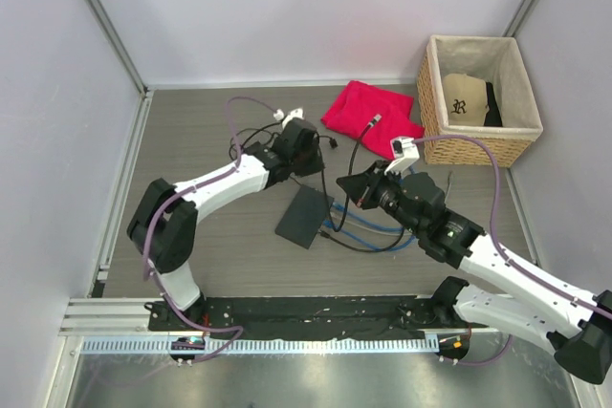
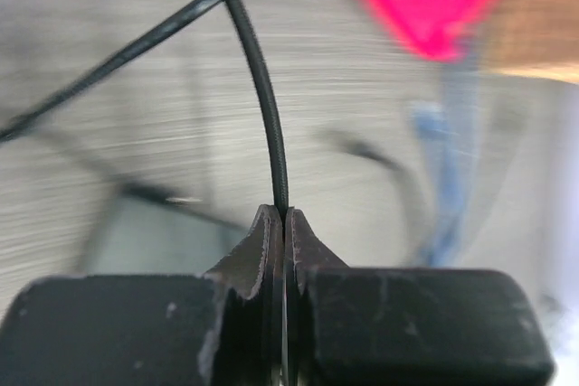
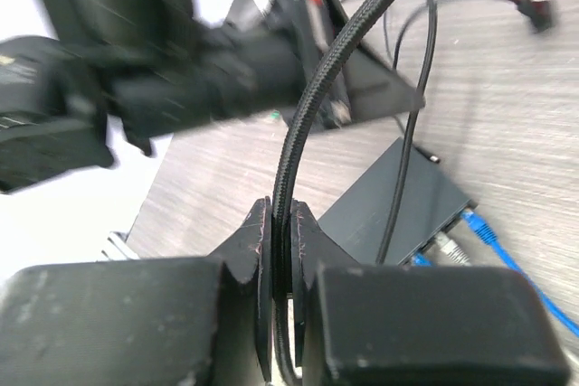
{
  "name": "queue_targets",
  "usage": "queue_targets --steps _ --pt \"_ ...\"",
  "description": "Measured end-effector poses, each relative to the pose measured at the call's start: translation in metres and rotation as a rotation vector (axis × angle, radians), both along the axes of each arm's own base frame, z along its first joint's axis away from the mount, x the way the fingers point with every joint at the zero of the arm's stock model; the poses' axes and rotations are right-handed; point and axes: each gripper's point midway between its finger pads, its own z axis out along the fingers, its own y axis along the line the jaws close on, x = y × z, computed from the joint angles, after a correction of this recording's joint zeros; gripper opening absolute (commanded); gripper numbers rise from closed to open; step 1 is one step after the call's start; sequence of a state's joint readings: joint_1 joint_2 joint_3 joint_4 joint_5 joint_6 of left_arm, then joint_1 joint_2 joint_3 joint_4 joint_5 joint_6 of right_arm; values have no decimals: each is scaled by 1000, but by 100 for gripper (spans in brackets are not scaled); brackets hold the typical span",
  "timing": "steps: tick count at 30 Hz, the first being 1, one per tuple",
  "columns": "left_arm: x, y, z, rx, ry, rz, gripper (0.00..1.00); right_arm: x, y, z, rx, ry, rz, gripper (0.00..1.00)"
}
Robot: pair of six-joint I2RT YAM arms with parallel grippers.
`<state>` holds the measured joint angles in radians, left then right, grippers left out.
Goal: Insert the plug into the switch port
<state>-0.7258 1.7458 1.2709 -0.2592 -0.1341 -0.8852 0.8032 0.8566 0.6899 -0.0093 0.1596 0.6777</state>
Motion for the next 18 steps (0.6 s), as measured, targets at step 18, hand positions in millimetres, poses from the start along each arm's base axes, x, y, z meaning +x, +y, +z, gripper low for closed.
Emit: queue_targets --steps 18 --pt "-94 -113 292 -569 -382 -605 2 -9 -64 22 -2 -164 -187 1"
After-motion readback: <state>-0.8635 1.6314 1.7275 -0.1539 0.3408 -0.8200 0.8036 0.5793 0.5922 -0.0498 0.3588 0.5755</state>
